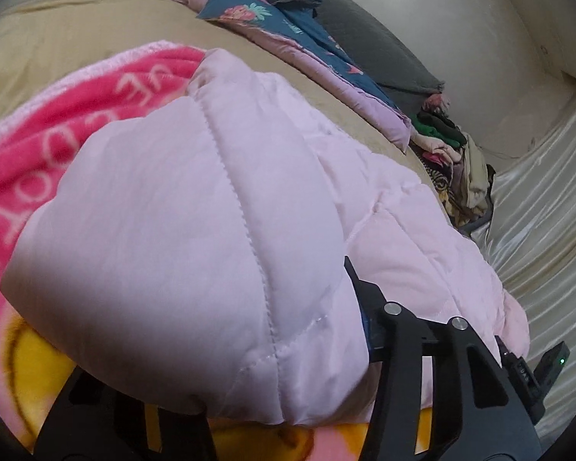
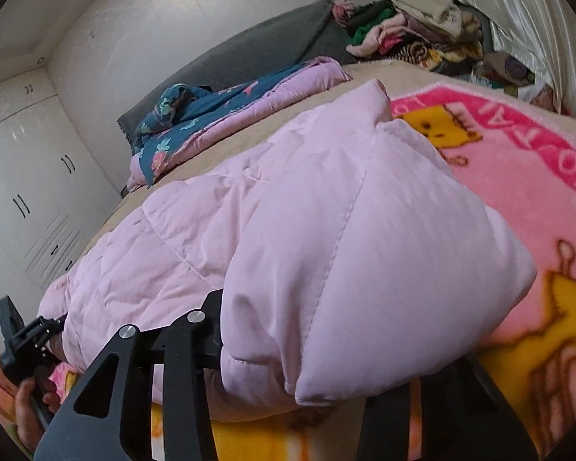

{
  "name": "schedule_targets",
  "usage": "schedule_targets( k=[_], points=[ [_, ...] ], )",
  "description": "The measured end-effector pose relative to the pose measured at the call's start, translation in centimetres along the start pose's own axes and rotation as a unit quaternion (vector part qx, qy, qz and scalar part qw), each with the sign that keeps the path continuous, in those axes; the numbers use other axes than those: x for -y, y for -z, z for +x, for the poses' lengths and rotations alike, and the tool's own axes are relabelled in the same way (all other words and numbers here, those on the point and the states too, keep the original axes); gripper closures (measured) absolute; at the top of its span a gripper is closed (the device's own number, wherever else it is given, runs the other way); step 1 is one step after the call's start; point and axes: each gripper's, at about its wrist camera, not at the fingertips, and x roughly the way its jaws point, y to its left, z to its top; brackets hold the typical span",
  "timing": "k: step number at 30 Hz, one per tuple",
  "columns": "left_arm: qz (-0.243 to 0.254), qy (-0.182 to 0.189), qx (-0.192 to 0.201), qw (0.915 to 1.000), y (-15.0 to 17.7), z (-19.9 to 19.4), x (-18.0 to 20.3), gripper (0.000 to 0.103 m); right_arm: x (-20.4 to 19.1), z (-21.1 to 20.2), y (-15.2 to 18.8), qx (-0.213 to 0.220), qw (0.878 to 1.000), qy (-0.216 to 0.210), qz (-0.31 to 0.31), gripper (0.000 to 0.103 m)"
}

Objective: Fold large clothes

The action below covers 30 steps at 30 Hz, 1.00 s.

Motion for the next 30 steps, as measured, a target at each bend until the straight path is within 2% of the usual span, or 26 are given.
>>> schedule_targets(
  k=[12, 30],
  points=[
    [0.069, -0.031, 0.006, 0.9971, 1.5, -4.5, 2.2, 0.064, -1.2, -5.6, 1.9, 0.007, 0.999, 0.019, -0.038, 0.065],
    [0.114, -0.044, -0.008, 0.9925, 5.6, -8.6, 1.1, 0.064, -1.8, -12.7, 6.8, 0.000, 0.997, 0.038, -0.068, 0.066]
  ],
)
